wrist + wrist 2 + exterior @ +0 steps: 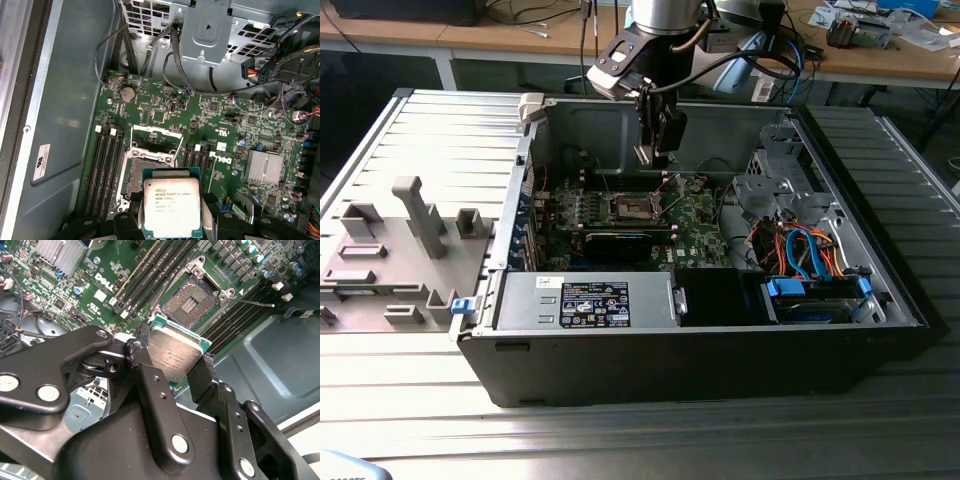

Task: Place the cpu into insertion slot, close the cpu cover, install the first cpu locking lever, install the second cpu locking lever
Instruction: 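Place the cpu into insertion slot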

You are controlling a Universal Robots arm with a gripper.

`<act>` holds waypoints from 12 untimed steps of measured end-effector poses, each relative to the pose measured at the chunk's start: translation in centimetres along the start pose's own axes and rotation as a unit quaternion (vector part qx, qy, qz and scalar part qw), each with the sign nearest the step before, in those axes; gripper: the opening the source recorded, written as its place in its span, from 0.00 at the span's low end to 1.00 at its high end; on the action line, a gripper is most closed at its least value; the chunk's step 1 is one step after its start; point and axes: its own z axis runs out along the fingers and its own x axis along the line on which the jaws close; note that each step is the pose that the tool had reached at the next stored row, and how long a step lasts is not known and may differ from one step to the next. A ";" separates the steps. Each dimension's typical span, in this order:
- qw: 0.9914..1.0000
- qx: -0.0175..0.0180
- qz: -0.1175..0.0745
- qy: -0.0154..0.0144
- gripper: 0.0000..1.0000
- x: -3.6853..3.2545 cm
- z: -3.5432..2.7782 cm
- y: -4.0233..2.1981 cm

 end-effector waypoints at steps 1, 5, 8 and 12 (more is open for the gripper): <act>1.000 0.000 0.000 0.000 0.55 0.00 0.00 0.00; 1.000 0.000 0.001 0.000 0.55 0.00 0.01 0.00; 1.000 0.000 0.002 0.000 0.55 0.00 0.01 0.00; 1.000 0.000 0.003 0.000 0.55 0.00 0.01 0.00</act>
